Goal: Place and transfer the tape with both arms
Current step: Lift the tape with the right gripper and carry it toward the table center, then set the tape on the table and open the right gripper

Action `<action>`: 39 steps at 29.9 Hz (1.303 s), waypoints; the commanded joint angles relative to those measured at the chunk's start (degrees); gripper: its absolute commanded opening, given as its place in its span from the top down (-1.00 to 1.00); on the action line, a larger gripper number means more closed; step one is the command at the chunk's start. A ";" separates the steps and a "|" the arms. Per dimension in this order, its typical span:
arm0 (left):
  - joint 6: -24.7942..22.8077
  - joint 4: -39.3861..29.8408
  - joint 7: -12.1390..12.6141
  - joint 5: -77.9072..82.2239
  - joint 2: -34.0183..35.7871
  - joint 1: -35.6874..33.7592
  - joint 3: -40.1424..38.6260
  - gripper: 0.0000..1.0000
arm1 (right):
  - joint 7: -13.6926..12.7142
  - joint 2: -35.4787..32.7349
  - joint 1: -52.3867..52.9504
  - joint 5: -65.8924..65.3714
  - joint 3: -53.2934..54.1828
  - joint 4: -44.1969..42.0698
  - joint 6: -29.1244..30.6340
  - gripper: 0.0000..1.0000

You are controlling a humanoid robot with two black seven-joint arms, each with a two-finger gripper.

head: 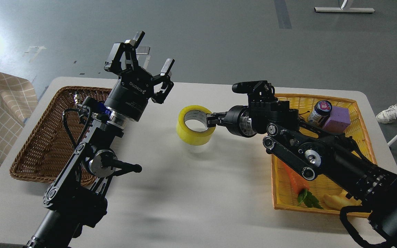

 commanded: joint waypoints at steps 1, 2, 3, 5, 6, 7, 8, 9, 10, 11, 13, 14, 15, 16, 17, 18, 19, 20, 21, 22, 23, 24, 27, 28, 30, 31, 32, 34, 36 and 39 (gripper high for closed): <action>0.00 -0.09 0.00 -0.08 0.26 0.00 -0.22 -0.96 | 0.07 0.00 0.14 -0.58 -0.46 -2.43 0.00 0.77; 0.00 -0.09 0.00 0.01 0.26 0.00 -0.13 -0.96 | 0.07 0.00 0.49 -0.58 -0.73 -3.40 0.00 0.77; 0.00 -0.09 0.00 -0.08 0.26 0.00 -0.22 -0.96 | 0.07 0.00 0.67 -0.66 -1.08 -3.85 0.00 0.77; 0.00 -0.09 0.00 -0.08 0.26 -0.08 -0.22 -0.96 | 0.07 0.00 1.19 -0.66 -2.30 -4.47 0.00 0.77; 0.08 -0.09 -0.09 -0.08 0.26 -0.08 -0.22 -0.96 | 0.07 0.00 1.37 -0.66 -2.48 -4.47 0.00 0.77; 0.08 -0.17 -0.09 -0.08 0.26 0.00 -0.22 -0.96 | 0.07 0.00 1.63 -0.66 -2.83 -4.55 0.00 0.77; 0.34 -0.26 -0.09 -0.08 0.26 0.00 -0.22 -0.96 | 0.07 0.00 1.72 -0.66 -2.84 -4.56 0.00 0.77; 0.96 -0.35 -0.09 -0.08 0.34 0.00 -0.22 -0.96 | 0.07 0.00 1.72 -0.66 -2.84 -4.73 0.00 0.77; 1.40 -0.35 -0.09 -0.08 0.35 0.00 -0.22 -0.96 | 0.07 0.00 1.81 -0.66 -2.84 -5.17 0.00 0.77; 1.40 -0.35 -0.09 -0.08 0.35 0.00 -0.22 -0.96 | 0.07 0.00 1.81 -0.66 -2.84 -5.17 0.00 0.77; 1.49 -0.35 -0.09 -0.08 0.43 0.00 -0.22 -0.96 | 0.07 0.00 2.68 -0.66 -2.84 -6.05 0.00 0.77; 1.49 -0.35 -0.09 -0.08 0.43 0.00 -0.22 -0.96 | 0.07 0.00 2.86 -0.66 -2.84 -6.05 0.00 0.77; 1.49 -0.35 -0.09 -0.08 0.35 0.00 -0.22 -0.96 | 0.07 0.00 3.04 -0.66 -2.66 -6.05 0.00 0.77; 1.49 -0.35 -0.09 -0.08 0.35 0.00 -0.22 -0.96 | 0.07 0.00 3.13 -0.58 -2.58 -6.05 0.00 0.77; 1.49 -0.35 -0.09 -0.08 0.35 0.00 -0.22 -0.96 | 0.07 0.00 3.13 -0.58 -2.57 -6.05 0.00 0.77; 1.49 -0.35 -0.09 -0.08 0.35 0.00 -0.22 -0.96 | 0.07 0.00 3.30 -0.58 -2.57 -5.88 0.00 0.77; 1.49 -0.35 -0.09 -0.08 0.35 0.00 -0.22 -0.96 | -0.01 0.00 3.39 -0.49 -2.49 -5.79 0.00 0.76; 1.49 -0.35 -0.09 -0.08 0.35 0.00 -0.22 -0.96 | -0.02 0.00 3.39 -0.49 -2.49 -5.70 0.00 0.76; 1.49 -0.35 -0.09 -0.08 0.35 0.00 -0.22 -0.96 | -0.02 0.00 3.39 -0.49 -2.40 -5.61 0.00 0.76; 1.49 -0.35 -0.09 -0.08 0.35 0.00 -0.22 -0.96 | -0.02 0.00 3.39 -0.40 -2.31 -5.52 0.00 0.74; 1.49 -0.35 -0.09 -0.08 0.35 0.00 -0.22 -0.96 | -0.02 0.00 3.39 -0.40 -2.31 -5.52 0.00 0.74; 1.49 -0.35 -0.09 -0.08 0.35 0.00 -0.22 -0.96 | -0.02 0.00 3.30 -0.31 -2.31 -5.52 0.00 0.74; 1.49 -0.35 -0.09 -0.08 0.43 0.00 -0.22 -0.96 | -0.02 0.00 3.22 0.04 -2.05 -5.44 0.00 0.71; 1.49 -0.35 -0.09 -0.17 0.43 0.00 -0.22 -0.96 | 0.07 0.00 3.13 0.13 -2.05 -5.43 0.00 0.69; 1.49 -0.35 -0.09 -0.17 0.43 0.00 -0.22 -0.96 | 0.16 0.00 2.87 0.48 -1.87 -5.17 0.00 0.65; 1.49 -0.26 -0.09 -0.08 0.43 0.00 -0.22 -0.96 | 0.16 0.00 2.78 0.57 -1.87 -5.26 0.00 0.64; 1.49 -0.26 -0.09 -0.08 0.43 -0.08 -0.22 -0.96 | 0.16 0.00 2.69 0.57 -1.87 -5.26 0.00 0.63; 1.49 -0.17 -0.09 -0.08 0.43 -0.08 -0.22 -0.96 | 0.51 0.00 2.43 0.65 -1.70 -5.00 0.00 0.63; 1.49 -0.17 -0.09 -0.08 0.35 -0.08 -0.22 -0.96 | 0.60 0.00 1.99 0.74 -1.70 -5.00 0.00 0.63; 1.49 -0.09 -0.09 -0.08 0.35 -0.08 -0.22 -0.96 | 0.69 0.00 1.72 2.58 -1.70 -4.38 0.00 0.47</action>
